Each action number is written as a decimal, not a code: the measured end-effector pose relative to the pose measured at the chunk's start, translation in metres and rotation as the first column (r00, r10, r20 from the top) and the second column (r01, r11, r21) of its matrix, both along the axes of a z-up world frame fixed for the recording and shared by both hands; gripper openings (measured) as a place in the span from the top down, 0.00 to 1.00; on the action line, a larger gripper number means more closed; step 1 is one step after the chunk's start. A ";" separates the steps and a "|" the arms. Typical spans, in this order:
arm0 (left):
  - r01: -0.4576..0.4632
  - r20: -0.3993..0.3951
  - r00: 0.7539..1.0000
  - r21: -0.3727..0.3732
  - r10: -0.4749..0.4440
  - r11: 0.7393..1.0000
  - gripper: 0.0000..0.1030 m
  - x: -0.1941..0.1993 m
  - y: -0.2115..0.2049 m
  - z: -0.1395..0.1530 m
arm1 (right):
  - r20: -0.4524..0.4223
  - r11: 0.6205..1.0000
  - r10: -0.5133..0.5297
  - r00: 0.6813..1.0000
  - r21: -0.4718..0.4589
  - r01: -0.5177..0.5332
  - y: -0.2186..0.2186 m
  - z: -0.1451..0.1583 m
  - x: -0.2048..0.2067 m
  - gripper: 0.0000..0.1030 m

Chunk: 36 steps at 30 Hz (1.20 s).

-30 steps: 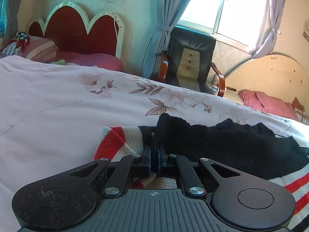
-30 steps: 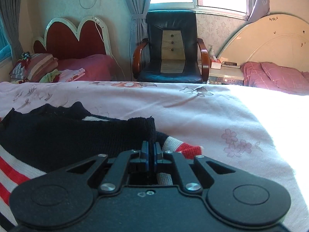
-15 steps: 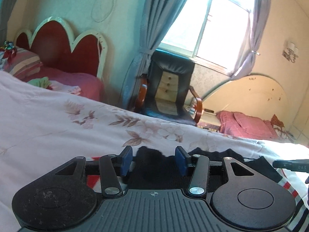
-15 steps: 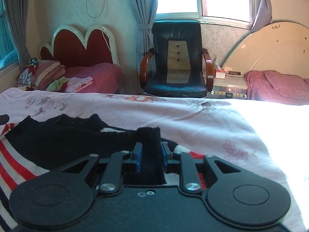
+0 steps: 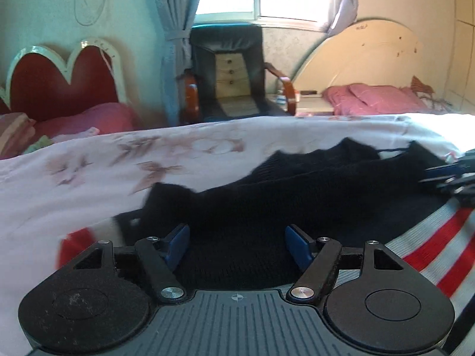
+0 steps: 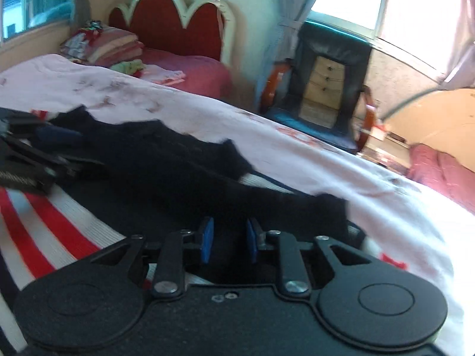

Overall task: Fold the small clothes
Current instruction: 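Lay the hem onto the sweater and open both grippers, then smooth the folded sweater flat with both grippers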

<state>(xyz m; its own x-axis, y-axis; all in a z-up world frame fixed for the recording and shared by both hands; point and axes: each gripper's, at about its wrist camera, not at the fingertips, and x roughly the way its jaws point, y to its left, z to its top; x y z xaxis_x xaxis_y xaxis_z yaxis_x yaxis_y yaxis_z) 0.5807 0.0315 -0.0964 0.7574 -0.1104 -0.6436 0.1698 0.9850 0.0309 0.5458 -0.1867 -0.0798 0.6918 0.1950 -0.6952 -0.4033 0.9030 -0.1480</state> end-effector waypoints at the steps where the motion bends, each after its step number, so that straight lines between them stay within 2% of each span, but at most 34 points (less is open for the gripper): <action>1: -0.005 -0.003 1.000 -0.054 0.005 0.999 0.32 -0.002 0.020 0.000 | -0.008 0.999 -0.050 0.999 0.018 0.050 -0.024 0.000 -0.002 0.80; 2: -0.015 -0.009 1.000 -0.079 0.014 0.997 0.40 -0.001 0.028 0.003 | -0.021 0.994 -0.071 0.997 0.083 0.072 -0.050 0.002 -0.006 0.83; 3: -0.011 -0.011 1.000 -0.061 0.010 0.998 0.40 0.000 0.026 0.004 | -0.032 0.988 -0.086 0.996 0.123 0.089 -0.067 0.004 -0.010 0.83; 4: -0.011 -0.005 1.000 -0.031 0.011 0.999 0.40 0.000 0.019 0.005 | -0.028 0.989 -0.098 0.995 0.111 0.100 -0.072 0.006 -0.014 0.83; 6: -0.019 0.004 1.000 -0.011 0.019 1.000 0.38 -0.006 0.006 0.011 | -0.015 0.988 -0.119 0.993 0.097 0.120 -0.069 0.010 -0.020 0.81; 9: 0.031 0.046 0.999 -0.070 -0.028 0.997 0.37 -0.032 -0.015 0.026 | -0.007 0.981 -0.133 0.991 0.144 0.133 -0.065 0.021 -0.039 0.76; 11: 0.083 0.064 0.995 -0.082 -0.077 0.993 0.36 -0.047 -0.040 0.029 | 0.005 0.981 -0.105 0.994 0.166 0.102 -0.057 0.027 -0.049 0.75; 14: 0.112 0.060 0.993 -0.120 -0.106 0.986 0.36 -0.059 -0.073 0.028 | -0.031 0.979 -0.047 0.998 0.199 0.052 -0.029 0.024 -0.046 0.77; 16: 0.127 0.036 0.992 -0.132 -0.123 0.983 0.36 -0.062 -0.086 0.023 | -0.041 0.983 -0.005 0.999 0.182 0.012 -0.004 0.019 -0.044 0.77; 18: 0.137 0.022 0.990 -0.082 -0.136 0.987 0.36 -0.068 -0.091 0.018 | -0.060 0.987 0.025 0.998 0.157 -0.015 0.013 0.013 -0.046 0.76; 21: 0.103 0.017 0.995 -0.040 -0.103 0.994 0.34 -0.082 -0.062 0.016 | -0.041 0.998 0.052 0.998 0.042 -0.050 0.017 0.004 -0.061 0.69; 23: 0.041 0.013 0.999 -0.045 -0.040 0.998 0.21 -0.095 -0.026 0.014 | -0.047 0.999 -0.006 0.999 0.043 0.008 -0.009 0.005 -0.072 0.68; 25: 0.032 0.032 0.999 -0.054 -0.030 0.998 0.19 -0.109 0.001 0.009 | -0.052 0.993 -0.101 0.994 0.051 0.103 -0.043 0.004 -0.084 0.73; 26: 0.037 0.035 0.999 -0.055 -0.035 0.998 0.19 -0.113 0.005 0.010 | -0.055 0.991 -0.114 0.992 0.064 0.118 -0.054 0.003 -0.090 0.76; 28: 0.020 0.027 0.999 -0.016 -0.019 1.000 0.19 -0.117 -0.003 0.020 | -0.058 0.988 -0.124 0.991 0.086 0.128 -0.062 0.010 -0.099 0.77; 29: 0.007 0.033 0.999 -0.003 -0.007 1.000 0.19 -0.118 -0.009 0.025 | -0.048 0.986 -0.134 0.990 0.096 0.138 -0.064 0.015 -0.102 0.74; 31: 0.015 0.065 0.998 -0.057 -0.011 0.998 0.19 -0.125 -0.016 0.034 | -0.031 0.973 -0.187 0.982 0.129 0.189 -0.072 0.020 -0.106 0.72; 33: 0.023 0.074 0.997 -0.105 -0.015 0.994 0.19 -0.131 -0.026 0.038 | -0.055 0.961 -0.227 0.972 0.148 0.233 -0.078 0.017 -0.105 0.72; 36: 0.054 0.055 0.997 -0.072 -0.050 0.996 0.19 -0.134 -0.048 0.031 | -0.068 0.958 -0.251 0.966 0.125 0.257 -0.075 0.010 -0.105 0.71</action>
<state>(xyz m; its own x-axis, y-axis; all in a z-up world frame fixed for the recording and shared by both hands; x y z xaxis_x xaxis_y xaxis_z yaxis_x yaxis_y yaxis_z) 0.4471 -0.0167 -0.0656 0.7825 -0.1954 -0.5911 0.2205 0.9749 -0.0303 0.4405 -0.2615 -0.0703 0.6945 0.1098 -0.7111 -0.1621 0.9868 -0.0060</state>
